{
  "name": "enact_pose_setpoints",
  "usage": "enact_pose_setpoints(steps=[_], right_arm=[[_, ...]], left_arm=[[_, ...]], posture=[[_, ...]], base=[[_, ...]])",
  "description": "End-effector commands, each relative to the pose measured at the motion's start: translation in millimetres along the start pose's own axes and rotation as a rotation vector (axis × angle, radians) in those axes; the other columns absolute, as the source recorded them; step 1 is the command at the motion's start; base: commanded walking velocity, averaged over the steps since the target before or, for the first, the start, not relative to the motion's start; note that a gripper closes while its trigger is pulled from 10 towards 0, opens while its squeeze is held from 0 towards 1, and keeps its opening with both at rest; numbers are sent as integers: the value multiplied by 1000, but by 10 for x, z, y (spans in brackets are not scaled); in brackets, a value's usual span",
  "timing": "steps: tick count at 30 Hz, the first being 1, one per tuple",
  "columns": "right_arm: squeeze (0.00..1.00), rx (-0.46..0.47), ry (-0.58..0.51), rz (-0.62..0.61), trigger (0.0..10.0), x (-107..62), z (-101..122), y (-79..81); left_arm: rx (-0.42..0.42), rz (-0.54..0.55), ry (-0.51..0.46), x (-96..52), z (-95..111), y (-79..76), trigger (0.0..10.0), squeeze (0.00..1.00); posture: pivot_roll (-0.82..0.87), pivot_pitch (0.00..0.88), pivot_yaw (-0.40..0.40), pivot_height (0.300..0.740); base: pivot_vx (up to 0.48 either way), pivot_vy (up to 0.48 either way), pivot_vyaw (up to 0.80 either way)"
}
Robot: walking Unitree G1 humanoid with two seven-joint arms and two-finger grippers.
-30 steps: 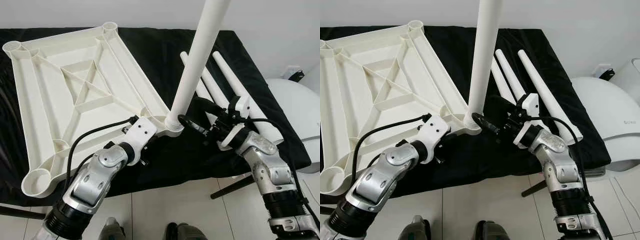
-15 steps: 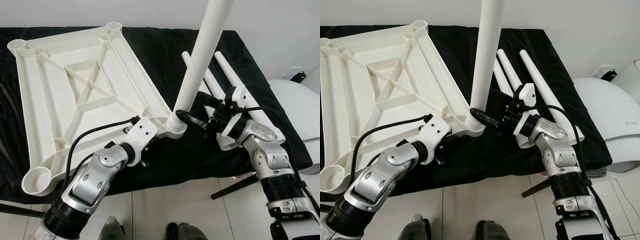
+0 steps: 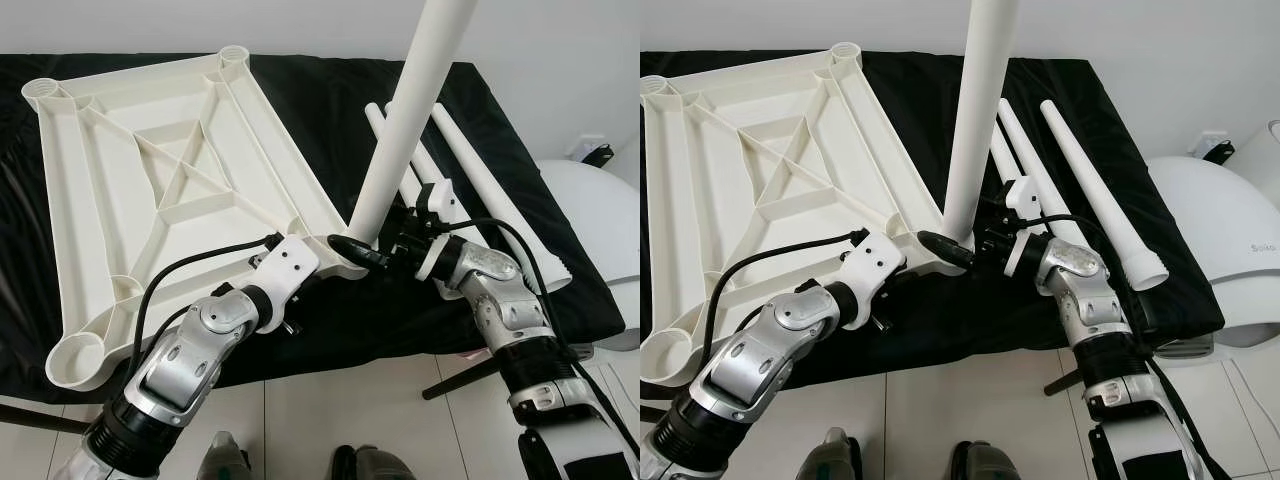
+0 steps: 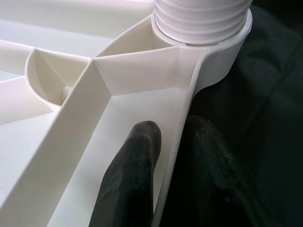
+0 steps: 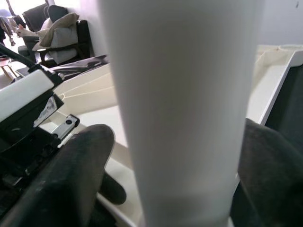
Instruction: Building children table
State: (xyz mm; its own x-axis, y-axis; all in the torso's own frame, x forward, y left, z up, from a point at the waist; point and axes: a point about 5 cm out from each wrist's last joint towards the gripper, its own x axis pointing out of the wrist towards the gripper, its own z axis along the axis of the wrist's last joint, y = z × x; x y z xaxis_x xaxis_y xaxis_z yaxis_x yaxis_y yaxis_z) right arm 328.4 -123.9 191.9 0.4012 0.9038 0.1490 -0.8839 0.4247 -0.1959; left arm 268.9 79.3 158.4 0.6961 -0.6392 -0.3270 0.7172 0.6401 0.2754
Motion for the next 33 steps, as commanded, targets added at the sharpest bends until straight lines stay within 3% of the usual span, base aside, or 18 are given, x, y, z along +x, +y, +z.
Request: enact_pose_setpoints(steps=[1, 2, 3, 5, 6, 22, 33], right_arm=[[0, -12, 12, 7, 4588, -6, -17, -10], [0, -12, 12, 7, 4588, -6, -17, -10], [0, -21, 18, 8, 824, -9, -20, -21], [0, -21, 18, 8, 824, -9, -20, -21], [0, -24, 20, 9, 39, -14, -21, -31], [0, -46, 9, 12, 0, -70, 2, -37], [0, 2, -57, -152, 0, -46, 36, 65]], left_arm=[[30, -139, -46, -3, 123, -136, 10000, 0], [30, -139, -46, -3, 123, -136, 10000, 0], [29, -139, -46, -4, 122, -135, 10000, 0], [29, -139, -46, -4, 122, -135, 10000, 0], [28, -140, -45, -5, 123, -136, 10000, 0], [23, -130, -37, -3, 115, -119, 10000, 0], [-14, -78, -31, 21, 105, -91, 10000, 0]], posture=[[93, 158, -67, 740], [93, 158, -67, 740], [92, 160, -67, 740], [92, 160, -67, 740], [90, 162, -65, 740], [80, 172, -66, 740], [72, 180, -74, 740]], base=[[0, 0, 0], [0, 0, 0], [0, 0, 0], [0, 0, 0], [0, 0, 0], [0, 0, 0], [0, 0, 0]])
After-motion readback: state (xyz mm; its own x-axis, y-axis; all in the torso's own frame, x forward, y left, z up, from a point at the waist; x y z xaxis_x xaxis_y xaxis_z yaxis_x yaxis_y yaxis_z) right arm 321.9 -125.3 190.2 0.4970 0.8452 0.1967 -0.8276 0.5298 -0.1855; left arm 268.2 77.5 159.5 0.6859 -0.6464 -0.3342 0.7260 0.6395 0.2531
